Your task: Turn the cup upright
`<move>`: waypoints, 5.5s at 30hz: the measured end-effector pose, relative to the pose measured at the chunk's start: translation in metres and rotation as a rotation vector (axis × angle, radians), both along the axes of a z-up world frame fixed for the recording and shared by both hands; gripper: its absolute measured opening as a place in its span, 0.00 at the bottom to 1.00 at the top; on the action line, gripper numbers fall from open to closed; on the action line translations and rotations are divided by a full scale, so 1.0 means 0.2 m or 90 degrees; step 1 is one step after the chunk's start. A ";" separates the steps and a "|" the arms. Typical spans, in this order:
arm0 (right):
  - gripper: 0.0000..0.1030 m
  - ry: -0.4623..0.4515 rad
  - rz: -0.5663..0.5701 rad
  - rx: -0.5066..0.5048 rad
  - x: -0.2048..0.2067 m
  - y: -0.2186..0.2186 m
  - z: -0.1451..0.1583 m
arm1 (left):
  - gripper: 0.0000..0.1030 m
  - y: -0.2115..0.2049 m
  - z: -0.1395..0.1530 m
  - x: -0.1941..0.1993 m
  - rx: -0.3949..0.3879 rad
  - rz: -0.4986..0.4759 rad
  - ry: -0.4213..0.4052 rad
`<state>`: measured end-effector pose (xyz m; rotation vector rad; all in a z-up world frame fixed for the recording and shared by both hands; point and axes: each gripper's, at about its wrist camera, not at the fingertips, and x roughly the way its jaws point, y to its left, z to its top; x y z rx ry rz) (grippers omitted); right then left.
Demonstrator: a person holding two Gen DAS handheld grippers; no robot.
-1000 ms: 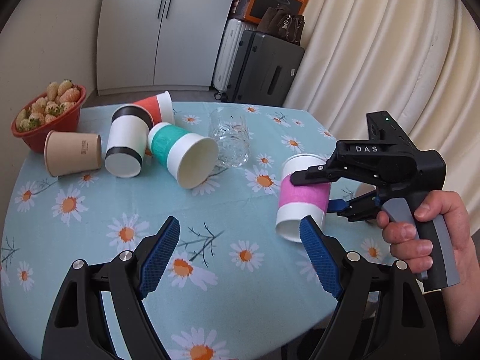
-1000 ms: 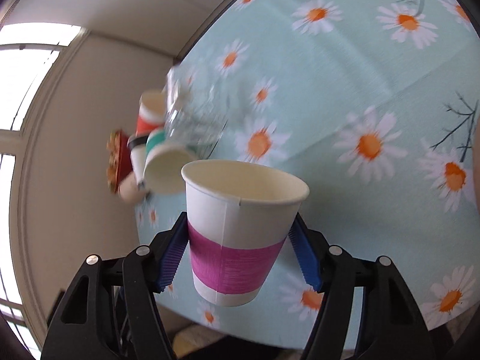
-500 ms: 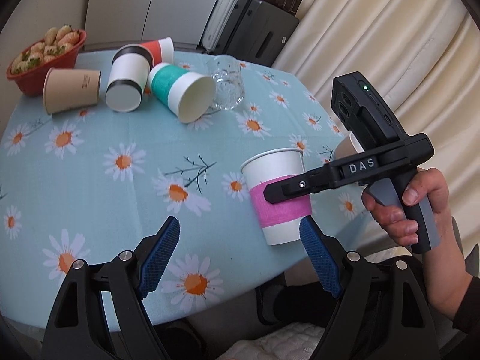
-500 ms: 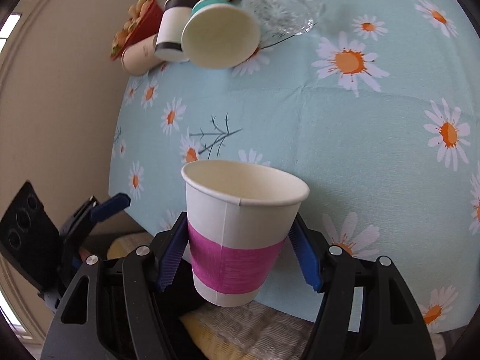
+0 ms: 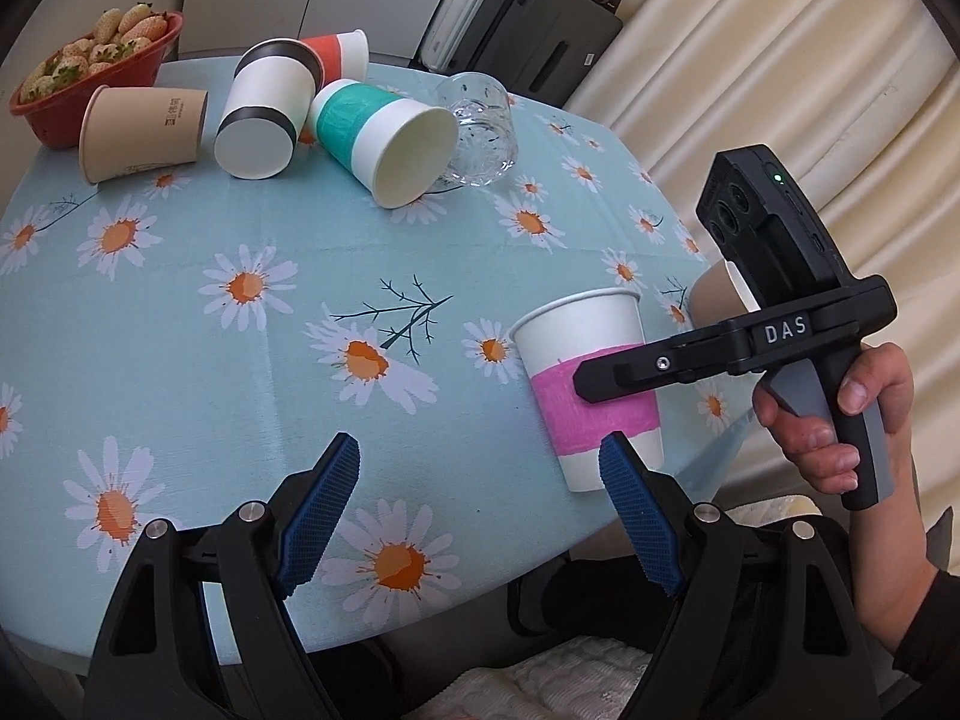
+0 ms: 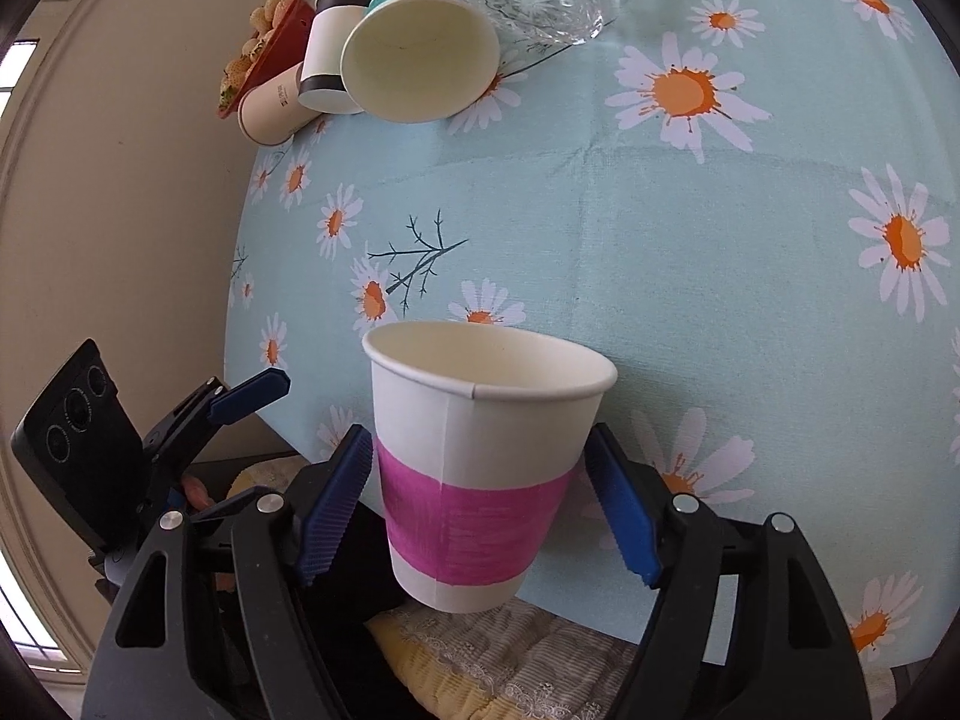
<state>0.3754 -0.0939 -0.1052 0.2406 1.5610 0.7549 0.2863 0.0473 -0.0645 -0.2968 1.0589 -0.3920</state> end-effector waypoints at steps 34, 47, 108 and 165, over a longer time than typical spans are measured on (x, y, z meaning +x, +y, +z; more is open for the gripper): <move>0.71 -0.051 -0.121 0.194 -0.15 -0.56 0.36 | 0.76 -0.13 -0.11 0.25 0.007 0.102 0.220; 0.71 -0.050 -0.098 0.185 -0.17 -0.50 0.33 | 0.61 -0.16 -0.10 0.26 0.021 0.111 0.214; 0.71 -0.028 -0.092 0.215 -0.27 -0.52 0.28 | 0.77 -0.62 -0.25 -0.26 0.285 0.320 -0.503; 0.71 -0.565 -0.186 -0.050 -1.41 -0.63 0.49 | 0.86 -0.16 0.32 -1.25 0.166 0.162 -0.346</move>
